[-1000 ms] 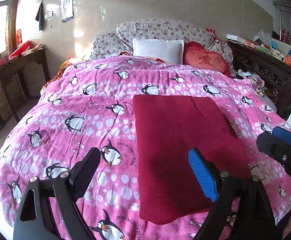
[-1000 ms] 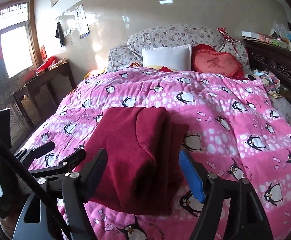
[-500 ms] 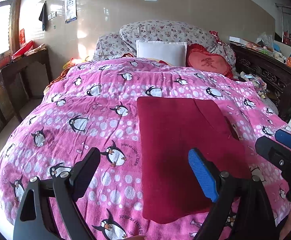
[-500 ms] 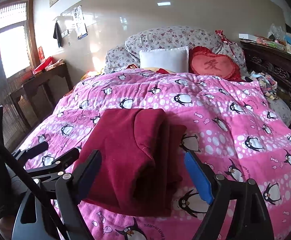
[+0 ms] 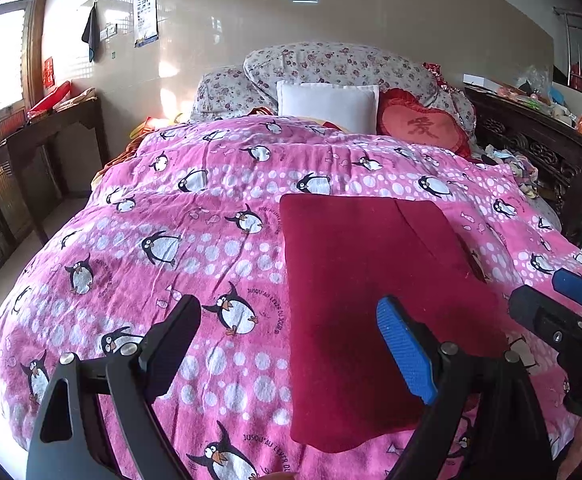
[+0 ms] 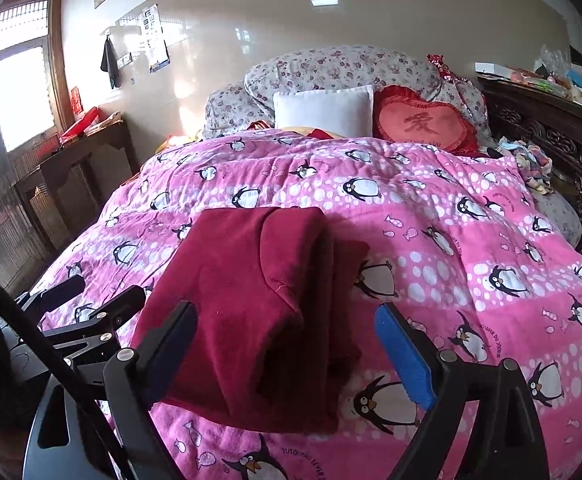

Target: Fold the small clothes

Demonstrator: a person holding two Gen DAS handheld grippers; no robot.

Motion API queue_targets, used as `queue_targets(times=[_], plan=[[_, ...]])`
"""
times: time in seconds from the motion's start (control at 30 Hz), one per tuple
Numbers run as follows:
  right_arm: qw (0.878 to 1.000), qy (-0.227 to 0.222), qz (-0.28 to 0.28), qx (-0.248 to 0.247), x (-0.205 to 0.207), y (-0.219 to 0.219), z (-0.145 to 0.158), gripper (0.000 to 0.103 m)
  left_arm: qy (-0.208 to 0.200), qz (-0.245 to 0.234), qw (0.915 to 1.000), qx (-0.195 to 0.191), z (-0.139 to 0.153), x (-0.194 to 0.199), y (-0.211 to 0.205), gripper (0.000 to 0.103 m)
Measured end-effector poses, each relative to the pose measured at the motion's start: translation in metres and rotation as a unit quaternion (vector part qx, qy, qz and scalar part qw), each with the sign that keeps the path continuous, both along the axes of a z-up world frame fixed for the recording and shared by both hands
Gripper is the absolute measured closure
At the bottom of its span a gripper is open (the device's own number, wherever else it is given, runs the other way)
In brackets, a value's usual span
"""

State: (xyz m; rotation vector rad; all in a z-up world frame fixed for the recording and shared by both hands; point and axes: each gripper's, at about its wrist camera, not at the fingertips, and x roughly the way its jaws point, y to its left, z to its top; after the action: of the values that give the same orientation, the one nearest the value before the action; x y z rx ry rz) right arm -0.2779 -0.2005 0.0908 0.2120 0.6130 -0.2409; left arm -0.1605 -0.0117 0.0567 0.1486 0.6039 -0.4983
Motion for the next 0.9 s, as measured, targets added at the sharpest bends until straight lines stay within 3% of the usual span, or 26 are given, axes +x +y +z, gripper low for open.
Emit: queue_targets(times=[0.9], plan=[[1.0, 0.013, -0.001, 0.007, 0.0063, 0.0006, -0.0084, 0.009, 0.007, 0.003, 1.0, 0.001, -0.0077, 0.0043, -0.0027, 0.014]])
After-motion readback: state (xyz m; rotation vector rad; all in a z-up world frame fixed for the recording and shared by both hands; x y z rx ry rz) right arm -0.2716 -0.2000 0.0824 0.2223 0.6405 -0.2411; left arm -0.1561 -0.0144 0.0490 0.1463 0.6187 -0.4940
